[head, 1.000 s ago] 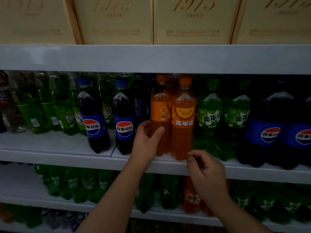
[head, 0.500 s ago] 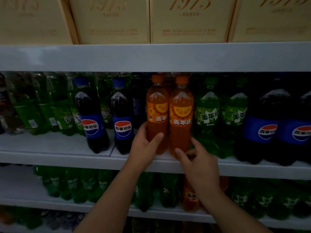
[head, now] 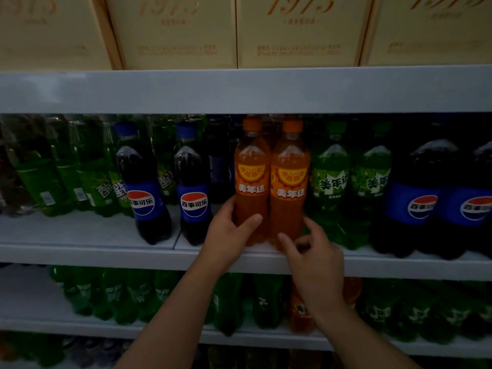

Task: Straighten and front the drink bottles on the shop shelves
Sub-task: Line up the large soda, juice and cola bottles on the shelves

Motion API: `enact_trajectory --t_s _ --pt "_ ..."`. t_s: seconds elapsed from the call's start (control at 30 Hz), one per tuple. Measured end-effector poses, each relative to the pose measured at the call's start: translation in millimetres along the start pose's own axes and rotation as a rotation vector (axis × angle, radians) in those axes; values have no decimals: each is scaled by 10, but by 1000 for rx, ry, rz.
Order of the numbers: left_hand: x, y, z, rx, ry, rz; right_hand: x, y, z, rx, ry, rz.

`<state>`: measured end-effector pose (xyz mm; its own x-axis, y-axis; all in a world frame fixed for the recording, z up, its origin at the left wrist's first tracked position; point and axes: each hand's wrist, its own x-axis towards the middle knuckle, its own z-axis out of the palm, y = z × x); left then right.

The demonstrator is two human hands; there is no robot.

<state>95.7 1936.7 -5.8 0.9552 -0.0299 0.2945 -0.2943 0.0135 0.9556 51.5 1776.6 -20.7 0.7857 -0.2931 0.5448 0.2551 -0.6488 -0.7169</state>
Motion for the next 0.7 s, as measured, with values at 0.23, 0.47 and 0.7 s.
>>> enact_trajectory --t_s 0.23,0.47,0.7 --pt "-12 2 -10 71 8 -15 -23 -8 46 -25 56 26" --pt "-46 5 11 128 28 32 -3 -27 109 -54 108 56" --pt "-24 13 146 320 106 20 -11 -53 104 -98 122 40"
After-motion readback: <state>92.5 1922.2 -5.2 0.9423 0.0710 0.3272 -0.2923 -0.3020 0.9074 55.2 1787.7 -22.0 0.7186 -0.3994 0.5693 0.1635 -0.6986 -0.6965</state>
